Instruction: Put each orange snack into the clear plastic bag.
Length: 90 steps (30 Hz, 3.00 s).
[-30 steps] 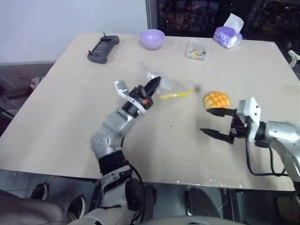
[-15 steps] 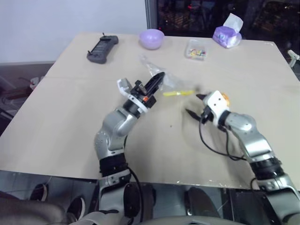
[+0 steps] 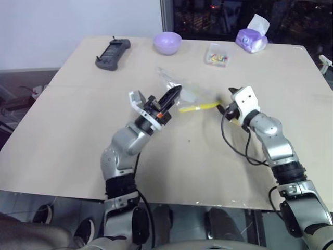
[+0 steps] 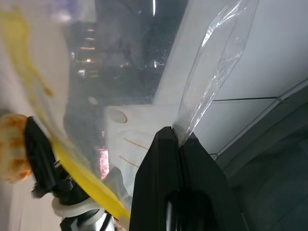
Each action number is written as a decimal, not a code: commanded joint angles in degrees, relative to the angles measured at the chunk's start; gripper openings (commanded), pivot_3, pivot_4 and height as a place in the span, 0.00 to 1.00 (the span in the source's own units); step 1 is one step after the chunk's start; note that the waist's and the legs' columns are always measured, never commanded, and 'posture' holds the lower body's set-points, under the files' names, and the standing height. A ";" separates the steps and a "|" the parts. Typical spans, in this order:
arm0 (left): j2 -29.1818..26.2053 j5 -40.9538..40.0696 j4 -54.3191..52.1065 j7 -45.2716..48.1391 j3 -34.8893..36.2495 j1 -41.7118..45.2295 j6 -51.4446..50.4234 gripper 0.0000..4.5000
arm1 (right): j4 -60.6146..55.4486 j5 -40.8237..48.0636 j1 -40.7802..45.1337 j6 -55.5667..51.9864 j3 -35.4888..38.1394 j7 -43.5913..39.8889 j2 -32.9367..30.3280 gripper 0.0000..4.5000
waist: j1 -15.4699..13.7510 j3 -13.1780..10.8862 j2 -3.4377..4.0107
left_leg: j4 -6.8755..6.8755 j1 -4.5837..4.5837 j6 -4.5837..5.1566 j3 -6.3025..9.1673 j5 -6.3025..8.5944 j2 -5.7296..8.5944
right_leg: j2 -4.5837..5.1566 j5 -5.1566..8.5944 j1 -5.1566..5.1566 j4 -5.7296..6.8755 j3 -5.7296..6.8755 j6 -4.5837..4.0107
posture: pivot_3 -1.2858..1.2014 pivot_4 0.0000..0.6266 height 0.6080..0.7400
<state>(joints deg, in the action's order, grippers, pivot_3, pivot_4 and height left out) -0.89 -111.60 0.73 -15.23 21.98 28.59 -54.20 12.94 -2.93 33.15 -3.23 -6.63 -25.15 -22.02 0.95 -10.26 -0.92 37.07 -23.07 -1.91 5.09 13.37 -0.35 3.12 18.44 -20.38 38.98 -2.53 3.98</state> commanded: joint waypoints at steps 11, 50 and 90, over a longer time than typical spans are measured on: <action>-1.75 -0.64 -1.66 3.09 -0.66 0.01 3.07 0.00 | -4.14 -0.23 -1.08 1.30 -0.39 -4.05 -0.05 0.02 | -0.04 0.00 0.00 | -0.01 0.00 0.00 0.01 0.00 0.00 | 0.00 0.00 0.00 -0.01 0.00 0.00 | 0.52 0.24 1.00; -29.47 104.47 1.74 41.03 -33.84 1.64 50.80 0.35 | 4.38 -30.18 19.45 -19.56 -12.59 12.69 4.56 0.00 | 1.57 -0.03 0.08 | -0.59 -0.84 -0.08 -0.33 -0.06 -0.01 | 0.00 0.00 -1.34 0.02 -0.34 -0.03 | 0.52 0.24 1.00; -26.59 115.96 -6.73 43.19 -29.24 -4.04 52.58 0.35 | 9.69 -32.57 17.65 -21.73 -14.37 17.21 10.28 0.00 | 2.93 -0.02 0.08 | 0.07 -0.75 -0.06 -0.29 -0.06 0.00 | -0.05 0.00 -1.34 0.94 -0.39 -0.03 | 0.52 0.24 1.00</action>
<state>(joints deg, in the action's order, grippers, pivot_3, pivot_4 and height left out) -27.42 4.21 -5.25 27.79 -7.46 24.64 -2.01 24.64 -35.31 49.40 -24.88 -21.60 -8.33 -11.64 3.88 -10.28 -0.83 37.14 -23.82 -1.96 4.81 13.31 -0.35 3.07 18.44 -21.72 39.92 -2.92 3.94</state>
